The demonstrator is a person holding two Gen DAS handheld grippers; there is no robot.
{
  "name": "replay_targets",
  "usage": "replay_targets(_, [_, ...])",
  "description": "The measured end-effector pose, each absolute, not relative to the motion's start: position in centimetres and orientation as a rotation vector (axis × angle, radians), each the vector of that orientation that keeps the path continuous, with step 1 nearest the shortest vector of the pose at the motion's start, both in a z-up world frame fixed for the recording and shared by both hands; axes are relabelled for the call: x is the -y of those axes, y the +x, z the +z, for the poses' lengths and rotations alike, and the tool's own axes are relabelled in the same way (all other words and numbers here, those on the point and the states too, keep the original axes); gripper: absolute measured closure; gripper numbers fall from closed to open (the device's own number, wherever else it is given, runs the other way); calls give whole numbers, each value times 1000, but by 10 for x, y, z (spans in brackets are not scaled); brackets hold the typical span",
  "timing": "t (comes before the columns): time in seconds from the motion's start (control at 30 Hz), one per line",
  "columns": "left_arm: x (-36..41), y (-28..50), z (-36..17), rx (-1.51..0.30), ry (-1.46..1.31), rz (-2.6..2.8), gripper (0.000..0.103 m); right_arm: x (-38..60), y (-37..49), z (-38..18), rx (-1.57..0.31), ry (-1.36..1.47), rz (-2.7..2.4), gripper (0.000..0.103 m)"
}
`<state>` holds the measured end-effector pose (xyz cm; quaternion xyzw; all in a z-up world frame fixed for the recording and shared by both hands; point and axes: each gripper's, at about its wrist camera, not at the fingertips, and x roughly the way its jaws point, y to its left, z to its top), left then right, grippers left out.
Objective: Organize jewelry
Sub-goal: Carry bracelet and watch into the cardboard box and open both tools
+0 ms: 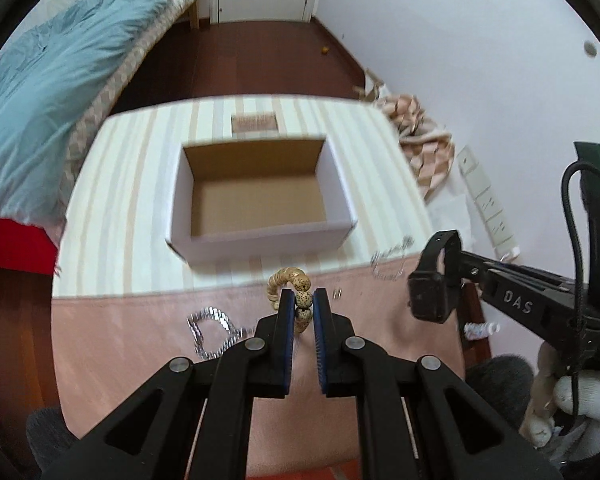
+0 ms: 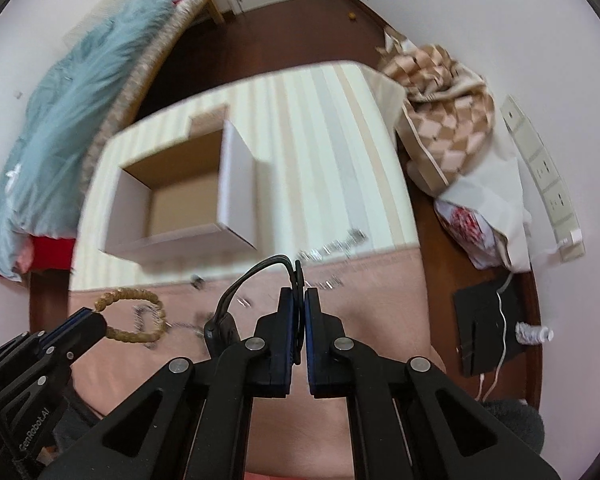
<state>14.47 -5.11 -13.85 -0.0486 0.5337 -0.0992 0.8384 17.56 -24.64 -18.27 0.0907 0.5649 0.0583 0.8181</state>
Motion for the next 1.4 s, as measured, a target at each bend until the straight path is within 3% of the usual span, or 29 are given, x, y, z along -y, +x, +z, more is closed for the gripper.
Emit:
replay_targets(0.37, [11, 224, -95, -1064, -142, -205, 96, 190, 256, -147, -1157, 174, 198, 98])
replay_targets(0.87, [-13, 313, -160, -1299, -168, -218, 95, 139, 327, -213, -1351, 67, 240, 97])
replay_targets(0.97, [-14, 316, -166, -1324, -189, -222, 93, 140, 332, -220, -1391, 67, 240, 88])
replay_targets(1.03, [-14, 317, -165, -1319, -158, -193, 86, 140, 331, -219, -1389, 64, 234, 69])
replay_targets(1.07, [-16, 317, -164, -1313, -158, -190, 76, 140, 331, -218, -1389, 70, 242, 64])
replay_targets(1.1, [-17, 317, -162, -1308, -161, -186, 59, 141, 330, -216, -1386, 76, 241, 56])
replay_targets(1.17, [-25, 314, -154, -1277, -178, -163, 38, 142, 328, -210, -1375, 69, 231, 53])
replay_targets(1.27, [-37, 311, -144, -1238, -156, -108, 32, 146, 324, -203, -1368, 79, 220, 47])
replay_targets(1.33, [-45, 306, -140, -1221, -142, -68, 13, 148, 318, -198, -1359, 81, 214, 29])
replay_targets(1.37, [-49, 304, -140, -1213, -133, -48, 2, 149, 315, -196, -1354, 72, 208, 26])
replay_targets(1.4, [-52, 301, -139, -1203, -121, -28, 1, 148, 311, -195, -1347, 59, 199, 19])
